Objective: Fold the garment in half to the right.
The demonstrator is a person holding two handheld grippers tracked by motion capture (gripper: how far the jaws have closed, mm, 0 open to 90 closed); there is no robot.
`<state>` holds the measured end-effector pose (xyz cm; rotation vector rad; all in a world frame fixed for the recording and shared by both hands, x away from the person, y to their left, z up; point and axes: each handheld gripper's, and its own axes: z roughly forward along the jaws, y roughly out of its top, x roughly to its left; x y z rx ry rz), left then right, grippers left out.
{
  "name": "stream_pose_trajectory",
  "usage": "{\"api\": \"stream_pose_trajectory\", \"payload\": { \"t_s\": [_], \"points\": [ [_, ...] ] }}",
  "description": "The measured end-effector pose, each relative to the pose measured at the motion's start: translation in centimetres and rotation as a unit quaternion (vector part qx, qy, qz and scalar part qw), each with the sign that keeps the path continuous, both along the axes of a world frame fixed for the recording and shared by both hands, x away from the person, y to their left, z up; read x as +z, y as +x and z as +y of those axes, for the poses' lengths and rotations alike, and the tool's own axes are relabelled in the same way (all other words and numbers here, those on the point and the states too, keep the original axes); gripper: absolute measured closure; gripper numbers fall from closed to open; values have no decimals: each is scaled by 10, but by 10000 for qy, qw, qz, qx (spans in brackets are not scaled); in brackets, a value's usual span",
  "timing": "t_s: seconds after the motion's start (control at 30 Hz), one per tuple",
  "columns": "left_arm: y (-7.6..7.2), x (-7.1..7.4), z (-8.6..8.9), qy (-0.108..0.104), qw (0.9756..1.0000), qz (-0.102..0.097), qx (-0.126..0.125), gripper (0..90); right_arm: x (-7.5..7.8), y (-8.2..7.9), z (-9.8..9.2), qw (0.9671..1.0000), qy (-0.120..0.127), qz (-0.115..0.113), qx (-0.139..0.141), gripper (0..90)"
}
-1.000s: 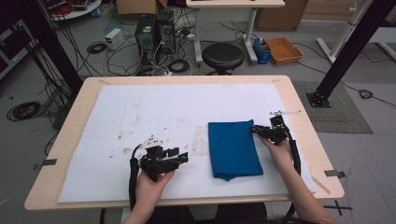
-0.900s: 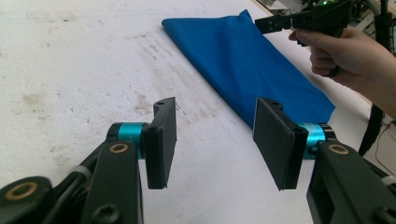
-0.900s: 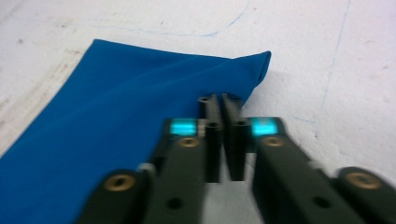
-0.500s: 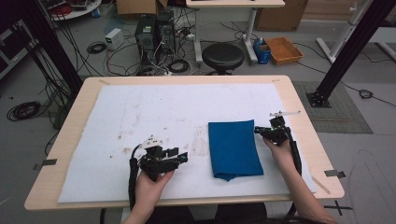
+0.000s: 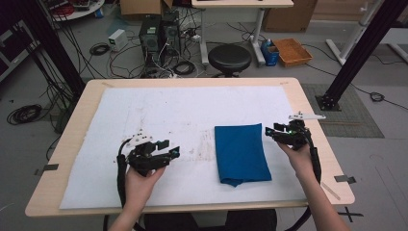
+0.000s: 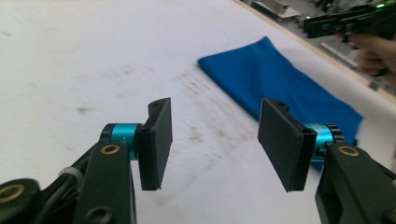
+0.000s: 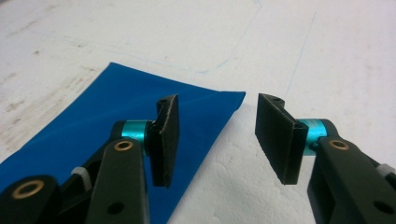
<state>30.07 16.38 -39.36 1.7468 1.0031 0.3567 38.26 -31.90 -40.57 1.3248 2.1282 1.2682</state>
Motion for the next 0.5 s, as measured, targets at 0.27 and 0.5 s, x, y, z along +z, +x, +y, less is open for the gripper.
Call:
{"api": "stream_pose_trajectory", "payload": {
  "t_s": [0.27, 0.5],
  "points": [
    [16, 9, 22, 434, 9978, -408, 300, 408, 9, -6, -11, 9998, -2, -186, -24, 446],
    [15, 7, 31, 673, 9940, -720, 471, 408, 10, -7, -14, 9997, -38, -227, 41, 435]
  ]
}}
